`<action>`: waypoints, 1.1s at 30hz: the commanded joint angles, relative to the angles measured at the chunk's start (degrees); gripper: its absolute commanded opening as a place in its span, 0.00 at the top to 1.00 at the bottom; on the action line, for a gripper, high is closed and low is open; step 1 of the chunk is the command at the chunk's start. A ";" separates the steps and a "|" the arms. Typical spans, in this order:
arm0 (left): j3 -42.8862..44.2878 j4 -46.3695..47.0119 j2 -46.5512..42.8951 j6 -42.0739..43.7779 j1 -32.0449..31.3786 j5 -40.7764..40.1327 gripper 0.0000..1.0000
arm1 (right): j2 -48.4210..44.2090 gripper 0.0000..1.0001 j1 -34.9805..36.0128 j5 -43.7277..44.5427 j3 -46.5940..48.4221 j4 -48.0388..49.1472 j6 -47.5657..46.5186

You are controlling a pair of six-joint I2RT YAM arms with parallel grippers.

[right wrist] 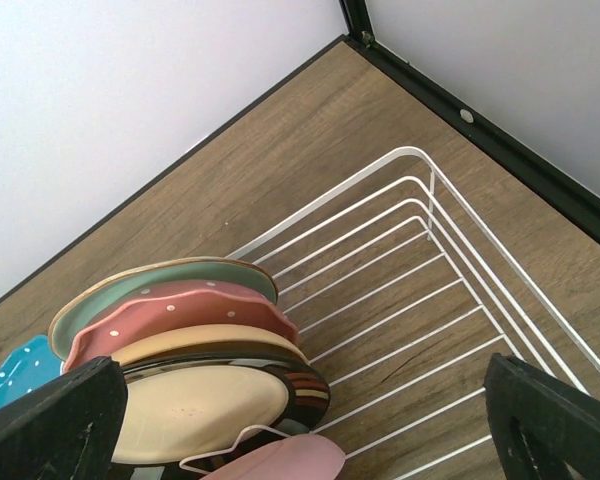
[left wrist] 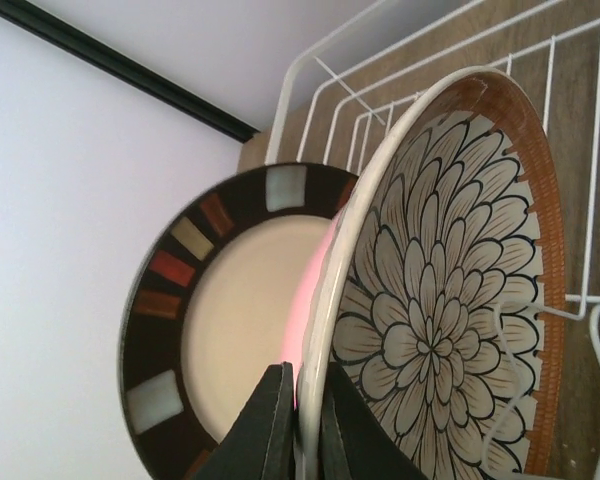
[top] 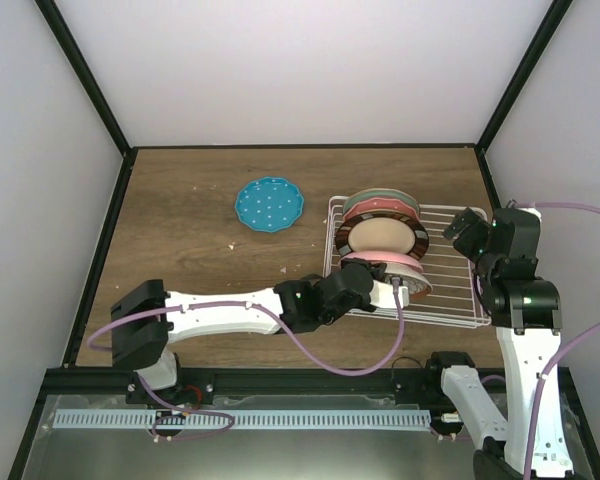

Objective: Unload the plates from the dish rack

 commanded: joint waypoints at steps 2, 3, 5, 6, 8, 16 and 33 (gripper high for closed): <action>3.13 13.62 -6.25 1.15 -1.71 1.22 0.96 | -0.28 0.00 -0.30 -0.78 -0.52 -0.26 1.52; 2.99 13.60 -6.28 1.17 -1.71 1.26 0.96 | -0.30 0.00 -0.30 -0.91 -0.57 -0.31 1.67; 2.57 13.84 -6.45 1.43 -1.77 1.19 0.96 | -0.46 0.00 -0.30 -1.13 -0.91 -0.29 1.93; 2.43 13.89 -6.40 1.70 -1.75 1.06 0.96 | -0.60 0.00 -0.32 -1.18 -1.02 -0.38 2.05; 2.24 14.29 -6.61 2.24 -1.87 0.82 0.96 | -0.85 0.00 -0.30 -1.24 -1.39 -0.57 2.22; 2.64 16.98 -8.97 4.09 -2.05 -0.18 0.96 | -1.21 0.00 -0.30 -1.41 -2.21 -0.51 2.23; 4.86 10.44 -19.69 4.49 -1.48 -0.90 0.96 | 0.48 0.00 -0.30 0.42 0.83 4.36 1.27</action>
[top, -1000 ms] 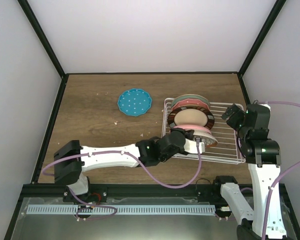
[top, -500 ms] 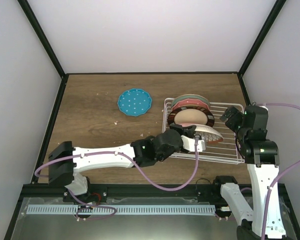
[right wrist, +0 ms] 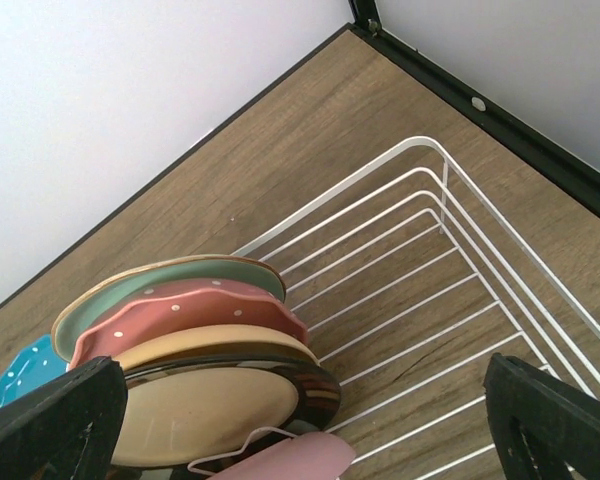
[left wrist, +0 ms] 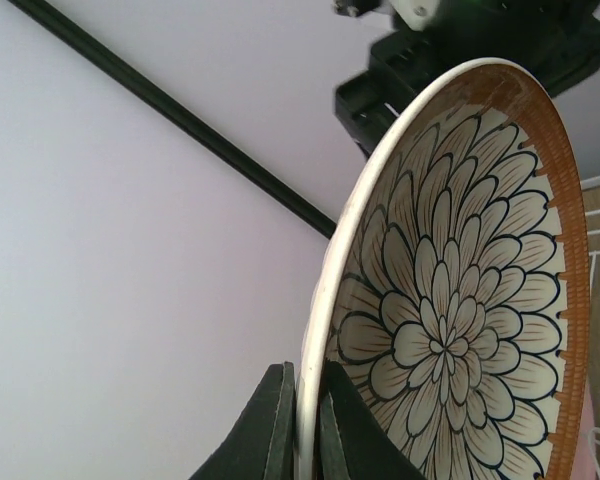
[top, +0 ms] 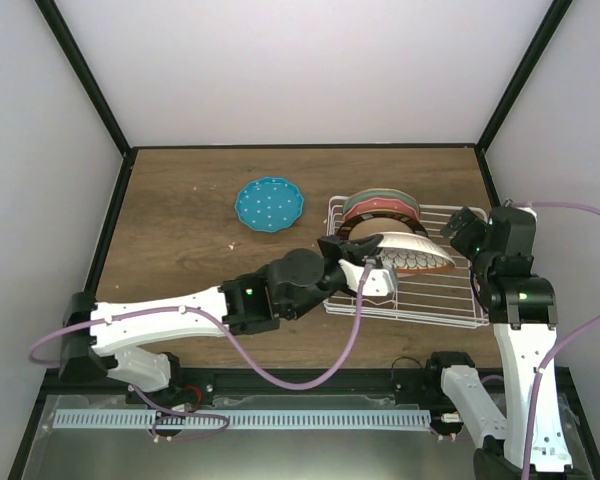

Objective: Unload the plates from the dish rack

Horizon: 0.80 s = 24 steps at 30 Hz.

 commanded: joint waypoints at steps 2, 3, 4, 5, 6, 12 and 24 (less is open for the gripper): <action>2.75 4.42 -7.18 0.22 1.29 -1.45 0.96 | 0.48 0.00 -0.30 1.72 3.04 3.26 -0.34; 2.39 3.90 -8.30 0.16 1.91 -1.62 0.96 | 0.70 0.00 -0.30 1.77 3.12 3.47 -0.35; 2.11 3.09 -9.22 0.00 2.70 -1.76 0.96 | 0.92 0.00 -0.30 1.70 3.15 3.62 -0.36; 1.85 2.40 -10.42 -0.24 3.74 -1.71 0.96 | 1.18 0.00 -0.30 1.67 3.06 3.81 -0.31; 1.52 1.78 -11.61 -0.65 4.81 -1.82 0.96 | 1.36 0.00 -0.30 1.68 2.98 3.97 -0.23; 2.03 -4.45 -17.69 -8.14 16.66 -1.40 0.96 | 3.10 0.00 -0.30 2.03 2.27 5.48 -0.47; 12.83 -28.41 -7.77 -45.07 68.54 16.38 0.96 | 9.35 0.00 -0.31 0.98 3.09 9.90 -1.86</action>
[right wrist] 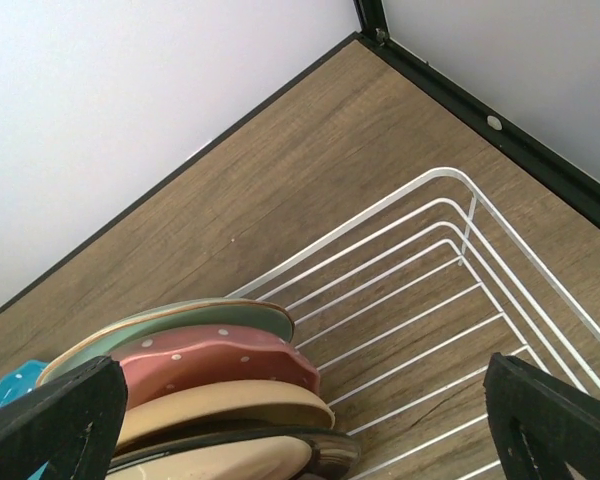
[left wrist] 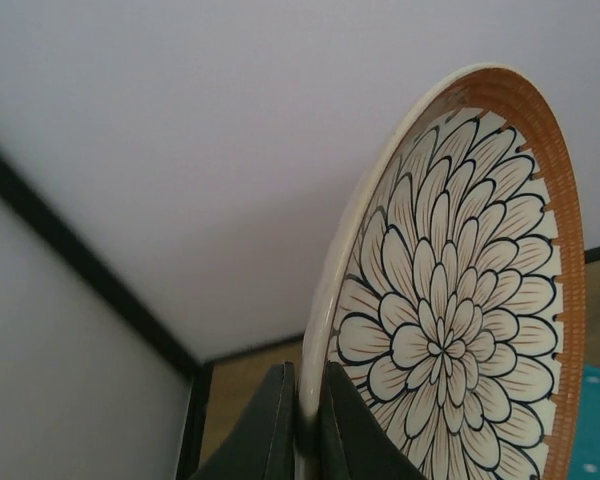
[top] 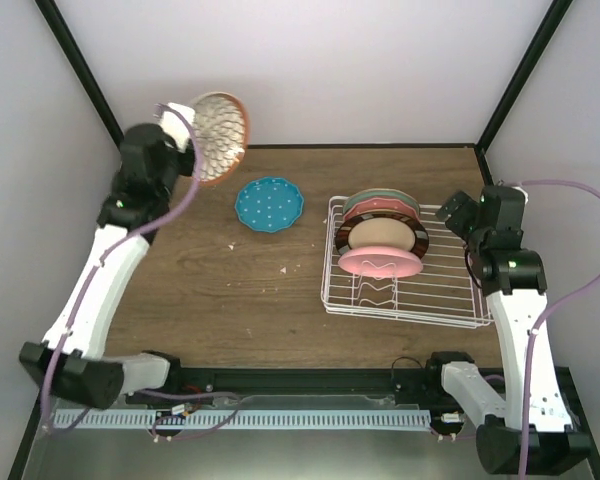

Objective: Unload the plates from the dish rack

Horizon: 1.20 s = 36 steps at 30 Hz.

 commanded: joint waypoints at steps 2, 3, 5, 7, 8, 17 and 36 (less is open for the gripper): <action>6.85 -6.60 8.94 -26.08 19.88 14.99 0.96 | 2.66 0.00 -0.30 0.49 2.77 3.46 -1.55; 7.04 -7.05 10.93 -28.79 23.02 17.69 0.96 | 3.17 0.00 -0.30 0.98 2.79 3.59 -1.97; 6.76 -7.28 15.13 -33.47 27.78 23.18 0.96 | 3.94 0.00 -0.30 1.71 2.87 3.68 -2.74; 6.03 -7.05 19.06 -37.96 31.04 27.67 0.96 | 4.25 0.00 -0.30 1.98 2.96 3.62 -2.96; 5.35 -6.35 20.75 -40.53 32.55 30.89 0.96 | 4.29 0.00 -0.30 2.10 2.95 3.66 -2.97; 1.28 -0.46 33.22 -53.72 36.56 37.19 0.96 | 4.90 0.00 -0.31 4.22 4.11 2.04 -3.22; -3.00 -1.41 41.18 -55.36 37.42 30.49 0.63 | 8.06 0.00 -0.30 6.01 7.22 0.60 -3.60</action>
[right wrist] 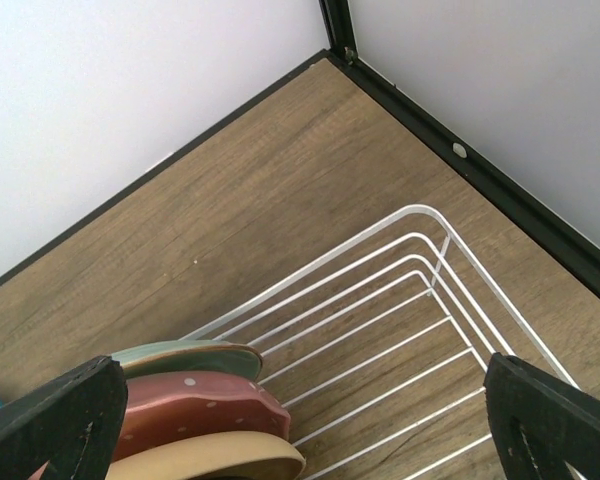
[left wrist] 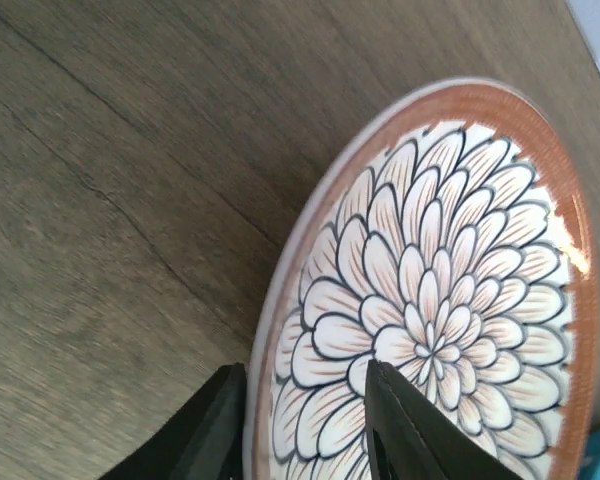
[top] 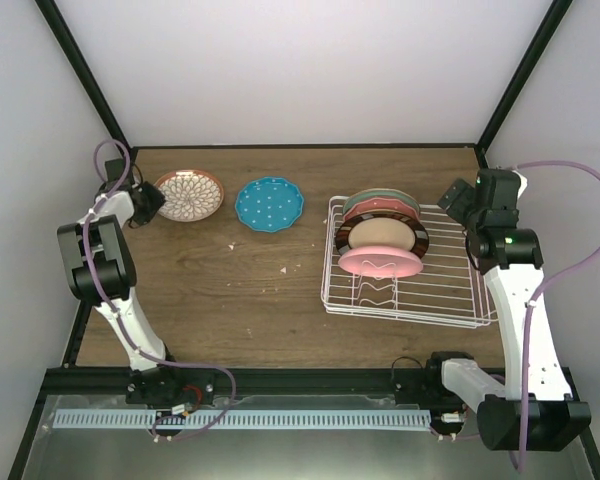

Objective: Unload the plates from the dish rack

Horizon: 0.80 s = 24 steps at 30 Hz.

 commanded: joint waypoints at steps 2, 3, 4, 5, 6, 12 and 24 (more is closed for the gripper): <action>-2.67 1.30 -0.30 0.81 0.52 -1.20 0.54 | 0.20 0.00 -0.30 1.42 2.81 -0.42 -0.45; -3.22 1.28 -0.44 1.10 0.62 -1.33 0.54 | 0.13 0.00 -0.30 1.37 2.64 -0.53 -0.34; -3.84 1.18 -0.74 1.37 0.76 -1.59 0.53 | 0.06 0.00 -0.30 1.34 2.47 -0.56 -0.24; -4.10 1.15 -1.04 1.56 0.78 -1.72 0.51 | -0.12 0.00 -0.30 1.28 2.26 -0.65 -0.15; -4.24 1.09 -1.23 2.03 0.86 -1.82 0.48 | -0.28 0.00 -0.30 1.25 2.10 -0.67 -0.14; -0.95 -0.58 -2.87 6.36 1.60 -6.32 0.14 | -1.46 0.00 -0.30 1.38 1.16 -0.66 -0.37; 16.31 6.10 -9.74 22.64 -6.49 -5.22 0.09 | -3.65 0.00 -0.31 -0.08 -2.58 0.33 1.07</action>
